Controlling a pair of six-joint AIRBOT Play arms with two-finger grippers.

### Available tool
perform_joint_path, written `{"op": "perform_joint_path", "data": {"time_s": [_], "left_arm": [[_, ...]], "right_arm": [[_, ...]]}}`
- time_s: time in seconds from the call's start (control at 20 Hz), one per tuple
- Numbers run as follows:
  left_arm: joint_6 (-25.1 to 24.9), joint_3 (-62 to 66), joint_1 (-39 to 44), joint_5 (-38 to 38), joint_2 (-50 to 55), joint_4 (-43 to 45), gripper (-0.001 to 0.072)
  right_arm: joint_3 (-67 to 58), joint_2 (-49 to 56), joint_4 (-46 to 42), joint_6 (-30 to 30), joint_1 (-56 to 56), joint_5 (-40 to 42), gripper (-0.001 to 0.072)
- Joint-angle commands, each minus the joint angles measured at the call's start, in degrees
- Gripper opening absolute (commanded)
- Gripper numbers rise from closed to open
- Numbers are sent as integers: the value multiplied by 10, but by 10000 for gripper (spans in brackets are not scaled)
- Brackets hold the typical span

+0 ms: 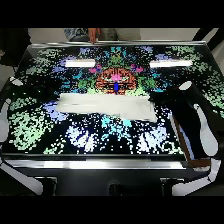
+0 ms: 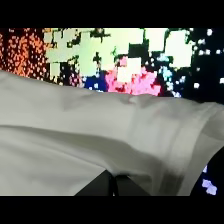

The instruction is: Fold the shirts.

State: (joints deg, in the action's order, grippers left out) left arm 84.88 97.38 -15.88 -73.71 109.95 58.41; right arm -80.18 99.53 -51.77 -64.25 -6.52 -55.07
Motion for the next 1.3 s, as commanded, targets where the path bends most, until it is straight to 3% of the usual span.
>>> {"op": "perform_joint_path", "data": {"time_s": [0.0,0.05,0.1,0.15,0.35,0.5,0.75,0.85,0.9,0.95,1.0,1.05,1.1,1.15,1.25], "left_arm": [[10,13,2,-3,27,-14,212],[11,23,-2,-9,24,-19,522],[11,35,-9,-20,20,-21,638],[9,48,-15,-32,14,-21,637],[4,66,-26,-49,-31,-21,605],[4,66,-10,-55,-57,-21,605],[-11,66,33,-75,-94,-21,606],[-23,66,56,-78,-105,-27,605],[-26,66,70,-80,-106,-33,605],[-26,64,85,-81,-105,-36,600],[-28,63,104,-80,-103,-36,597],[-38,63,124,-80,-98,-37,509],[-46,58,148,-77,-94,-37,132],[-56,49,173,-72,-89,-37,26],[-54,22,229,-55,-75,-48,25]], "right_arm": [[-8,15,11,22,-2,-6,116],[-9,7,11,33,-7,-17,299],[-9,-7,10,54,-15,-37,593],[-9,-20,-2,73,-24,-60,702],[-5,-29,-99,40,-41,-143,713],[2,1,-58,37,-34,-142,714],[2,52,-43,-16,-31,-140,714],[2,61,-30,-25,-17,-137,703],[2,62,-21,-24,-9,-132,607],[0,61,-11,-24,-4,-126,271],[-1,56,9,-23,-1,-129,62],[-1,44,32,1,-1,-130,46],[-1,24,47,15,-1,-134,46],[-1,-1,48,15,-1,-140,46],[-1,-66,46,15,0,-170,45]]}}
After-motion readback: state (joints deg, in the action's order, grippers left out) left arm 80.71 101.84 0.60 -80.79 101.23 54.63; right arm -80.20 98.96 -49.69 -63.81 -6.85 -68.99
